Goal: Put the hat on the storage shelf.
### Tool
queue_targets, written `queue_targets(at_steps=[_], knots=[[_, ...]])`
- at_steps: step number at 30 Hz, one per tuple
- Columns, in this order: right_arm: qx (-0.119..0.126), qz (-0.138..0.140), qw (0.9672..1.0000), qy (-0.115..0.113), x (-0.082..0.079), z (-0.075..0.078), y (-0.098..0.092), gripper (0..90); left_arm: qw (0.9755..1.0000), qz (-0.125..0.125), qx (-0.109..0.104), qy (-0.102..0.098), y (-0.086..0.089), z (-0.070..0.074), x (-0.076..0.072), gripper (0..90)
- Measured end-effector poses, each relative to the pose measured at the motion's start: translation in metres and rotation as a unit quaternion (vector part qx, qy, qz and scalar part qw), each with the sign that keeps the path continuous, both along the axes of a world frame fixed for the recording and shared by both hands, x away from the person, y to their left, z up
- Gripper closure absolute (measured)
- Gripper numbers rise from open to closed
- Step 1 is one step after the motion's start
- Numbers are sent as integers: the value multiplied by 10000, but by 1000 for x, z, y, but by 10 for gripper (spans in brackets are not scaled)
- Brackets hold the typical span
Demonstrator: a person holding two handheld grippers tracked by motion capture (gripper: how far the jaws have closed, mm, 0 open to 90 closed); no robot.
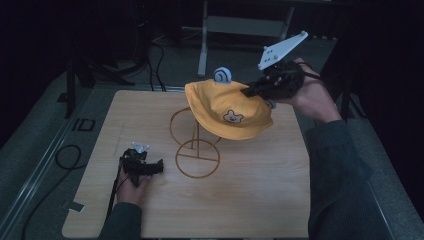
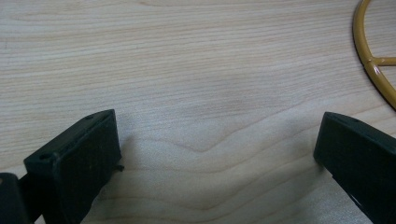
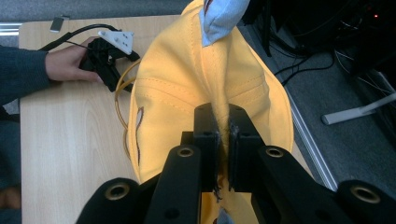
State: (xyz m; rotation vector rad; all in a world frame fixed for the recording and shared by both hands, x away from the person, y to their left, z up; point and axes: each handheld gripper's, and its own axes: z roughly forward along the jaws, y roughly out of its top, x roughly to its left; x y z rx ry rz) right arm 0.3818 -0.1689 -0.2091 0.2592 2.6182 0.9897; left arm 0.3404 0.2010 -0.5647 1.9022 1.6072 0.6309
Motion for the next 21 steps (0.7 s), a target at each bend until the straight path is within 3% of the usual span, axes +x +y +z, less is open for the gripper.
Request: queue_targets(at_steps=[9, 21], knots=[[-41, 161, 9998, 49, 2, 0, 18, 844, 10000, 14, -5, -2, 0, 0, 0, 4], [-244, 263, 9990, 259, 10, -16, 51, 841, 10000, -6, -3, 14, 0, 0, 0, 4]])
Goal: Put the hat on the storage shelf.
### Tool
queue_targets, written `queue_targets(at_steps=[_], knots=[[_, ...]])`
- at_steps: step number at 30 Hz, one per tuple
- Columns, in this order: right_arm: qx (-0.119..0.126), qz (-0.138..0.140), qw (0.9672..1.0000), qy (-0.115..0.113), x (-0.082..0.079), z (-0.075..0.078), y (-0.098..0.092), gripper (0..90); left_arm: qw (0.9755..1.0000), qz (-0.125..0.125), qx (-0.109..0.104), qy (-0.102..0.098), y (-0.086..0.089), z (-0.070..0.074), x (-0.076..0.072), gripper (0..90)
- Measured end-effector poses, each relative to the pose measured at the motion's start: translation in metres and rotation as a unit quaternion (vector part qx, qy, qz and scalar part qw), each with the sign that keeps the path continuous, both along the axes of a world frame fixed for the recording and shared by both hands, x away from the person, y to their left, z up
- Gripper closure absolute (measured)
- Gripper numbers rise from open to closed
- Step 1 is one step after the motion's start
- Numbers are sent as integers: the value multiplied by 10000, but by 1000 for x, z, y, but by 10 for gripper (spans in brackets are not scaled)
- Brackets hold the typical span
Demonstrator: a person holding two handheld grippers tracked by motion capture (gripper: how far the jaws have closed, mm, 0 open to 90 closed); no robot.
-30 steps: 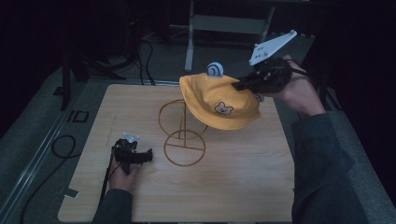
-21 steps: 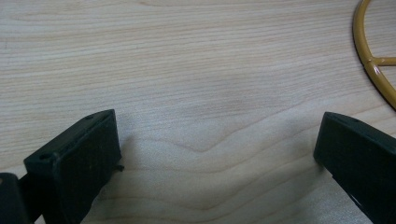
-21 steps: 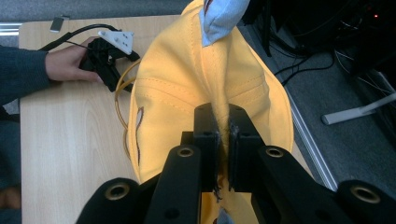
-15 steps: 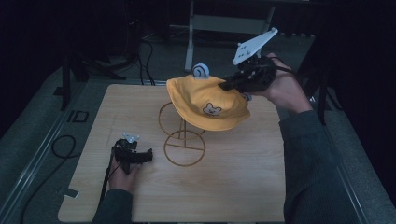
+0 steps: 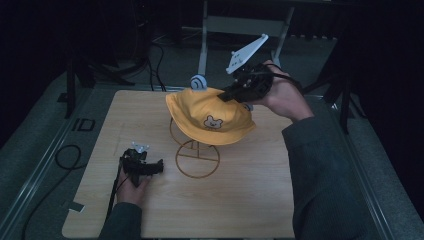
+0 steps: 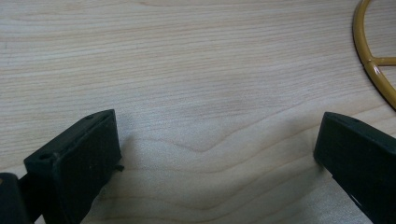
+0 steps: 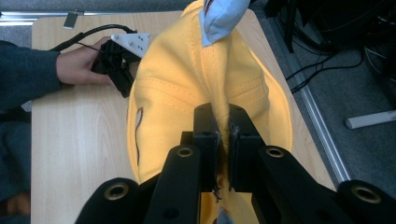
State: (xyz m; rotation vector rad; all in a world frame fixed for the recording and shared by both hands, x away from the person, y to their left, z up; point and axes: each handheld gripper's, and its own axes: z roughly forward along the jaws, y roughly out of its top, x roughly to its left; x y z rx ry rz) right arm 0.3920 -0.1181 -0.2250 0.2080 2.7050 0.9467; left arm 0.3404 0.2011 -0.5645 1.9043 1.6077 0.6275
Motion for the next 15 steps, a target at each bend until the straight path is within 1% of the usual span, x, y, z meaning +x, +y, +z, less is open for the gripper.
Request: queue_targets(at_steps=[3, 4, 6, 8, 10, 11, 14, 15], knots=[[64, 14, 9999, 78, 4, -4, 7, 841, 10000, 2, 2, 0, 0, 0, 0, 4], [52, 6, 9999, 97, 5, -5, 9, 840, 10000, 2, 2, 1, 0, 0, 0, 4], [-64, -24, 10000, 70, 6, -9, 17, 836, 10000, 2, 1, 1, 0, 0, 0, 4], [-108, -20, 9999, 96, 8, -12, 25, 835, 10000, 2, 2, 0, 0, 0, 0, 4], [-134, -74, 9999, 59, 10, -15, 32, 834, 10000, 2, 0, 2, 0, 0, 0, 4], [-134, -98, 9998, 85, 11, -18, 35, 831, 10000, 2, 0, 2, 0, 0, 0, 4], [-168, -173, 9997, -6, 14, -23, 44, 818, 10000, 3, 0, 2, 0, 0, 0, 4], [-188, -241, 9995, -25, 14, -25, 47, 812, 10000, 4, -1, -5, 0, 0, 0, 4]])
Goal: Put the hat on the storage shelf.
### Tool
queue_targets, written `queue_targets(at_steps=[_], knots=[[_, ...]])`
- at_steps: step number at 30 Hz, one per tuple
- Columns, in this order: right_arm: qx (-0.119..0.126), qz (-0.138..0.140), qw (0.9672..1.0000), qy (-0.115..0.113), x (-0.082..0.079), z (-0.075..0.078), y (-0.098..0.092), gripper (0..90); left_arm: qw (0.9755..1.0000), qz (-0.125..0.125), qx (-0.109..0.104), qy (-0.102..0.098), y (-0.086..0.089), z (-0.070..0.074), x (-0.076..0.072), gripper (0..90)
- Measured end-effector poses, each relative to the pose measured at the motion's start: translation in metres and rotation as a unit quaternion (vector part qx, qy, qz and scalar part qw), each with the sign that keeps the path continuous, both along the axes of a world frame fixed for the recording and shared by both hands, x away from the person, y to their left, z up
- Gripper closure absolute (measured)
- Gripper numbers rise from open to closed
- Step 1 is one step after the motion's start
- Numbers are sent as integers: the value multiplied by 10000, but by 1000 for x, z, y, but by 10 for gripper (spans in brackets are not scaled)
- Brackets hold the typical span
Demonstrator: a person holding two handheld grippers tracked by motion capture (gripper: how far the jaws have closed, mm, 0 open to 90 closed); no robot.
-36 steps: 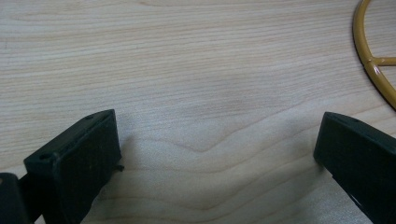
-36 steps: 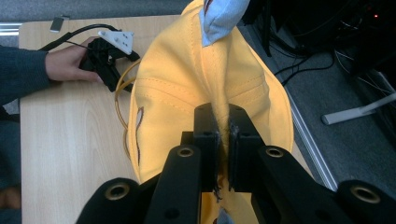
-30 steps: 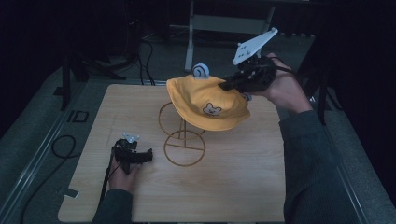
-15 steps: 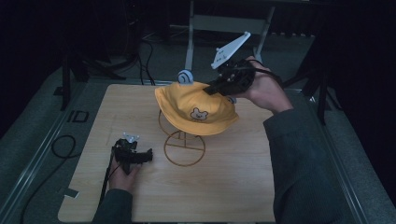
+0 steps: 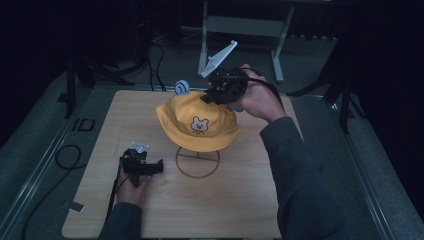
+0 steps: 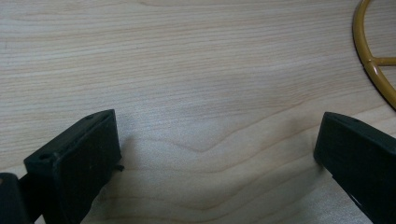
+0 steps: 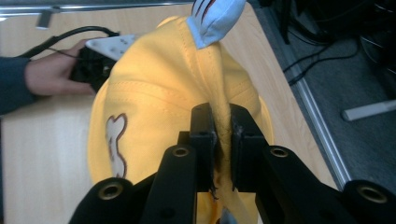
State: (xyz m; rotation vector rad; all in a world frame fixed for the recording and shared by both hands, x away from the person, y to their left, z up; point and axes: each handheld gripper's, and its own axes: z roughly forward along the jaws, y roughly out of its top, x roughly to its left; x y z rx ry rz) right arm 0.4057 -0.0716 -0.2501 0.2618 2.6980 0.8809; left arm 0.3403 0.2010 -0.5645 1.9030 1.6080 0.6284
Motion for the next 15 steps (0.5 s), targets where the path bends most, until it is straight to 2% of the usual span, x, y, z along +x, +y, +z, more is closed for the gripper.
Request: queue_targets(at_steps=[4, 6, 8, 11, 15], knots=[[-8, -14, 10000, -39, 0, -5, 8, 770, 10000, -1, 2, 5, 0, 0, 0, 4], [-111, -85, 9997, -213, -2, -9, 16, 735, 10000, 0, 1, 5, 0, 0, 0, 4], [-94, -49, 9998, -163, -2, -13, 19, 739, 10000, -2, 1, 5, 0, 0, 0, 4], [-194, 37, 9998, -85, -3, -18, 25, 742, 10000, -1, 2, 4, 0, 0, 0, 4], [-285, -52, 9994, -175, -3, -23, 29, 698, 10000, -1, 4, 1, 0, 0, 0, 4]])
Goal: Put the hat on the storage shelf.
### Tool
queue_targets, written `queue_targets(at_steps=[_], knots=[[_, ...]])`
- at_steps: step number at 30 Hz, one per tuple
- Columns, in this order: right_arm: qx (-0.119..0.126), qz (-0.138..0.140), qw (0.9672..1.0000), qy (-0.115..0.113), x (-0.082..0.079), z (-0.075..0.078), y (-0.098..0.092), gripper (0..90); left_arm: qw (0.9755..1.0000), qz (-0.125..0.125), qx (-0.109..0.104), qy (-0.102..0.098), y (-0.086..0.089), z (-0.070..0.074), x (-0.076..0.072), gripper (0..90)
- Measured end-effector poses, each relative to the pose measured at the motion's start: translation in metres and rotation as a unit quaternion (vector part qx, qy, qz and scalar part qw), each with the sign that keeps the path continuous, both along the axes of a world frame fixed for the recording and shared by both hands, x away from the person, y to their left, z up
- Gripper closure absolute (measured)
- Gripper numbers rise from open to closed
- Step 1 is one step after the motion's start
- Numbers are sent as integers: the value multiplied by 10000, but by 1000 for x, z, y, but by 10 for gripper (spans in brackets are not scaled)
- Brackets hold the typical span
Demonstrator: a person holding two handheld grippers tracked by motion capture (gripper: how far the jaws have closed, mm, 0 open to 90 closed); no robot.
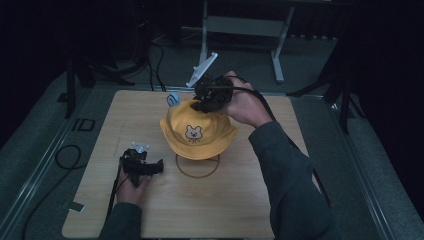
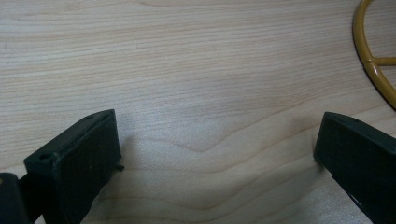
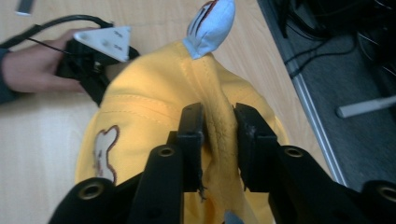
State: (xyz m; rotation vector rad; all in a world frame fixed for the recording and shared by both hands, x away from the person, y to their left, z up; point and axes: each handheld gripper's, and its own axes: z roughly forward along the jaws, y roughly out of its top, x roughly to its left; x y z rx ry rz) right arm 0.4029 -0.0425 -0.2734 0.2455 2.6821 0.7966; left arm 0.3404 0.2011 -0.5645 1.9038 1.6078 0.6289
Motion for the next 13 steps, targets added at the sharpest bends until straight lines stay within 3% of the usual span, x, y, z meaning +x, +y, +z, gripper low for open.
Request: queue_targets(at_steps=[5, 9, 13], knots=[[143, -225, 9996, -60, 1, 6, -7, 485, 10000, -2, 8, -7, 0, 0, 0, 4], [375, -395, 9984, 138, 3, 13, -20, 361, 10000, -4, 9, -5, 0, 0, 0, 4], [520, -618, 9967, 29, 3, 16, -33, 255, 10000, -4, 5, -4, 0, 0, 0, 4]])
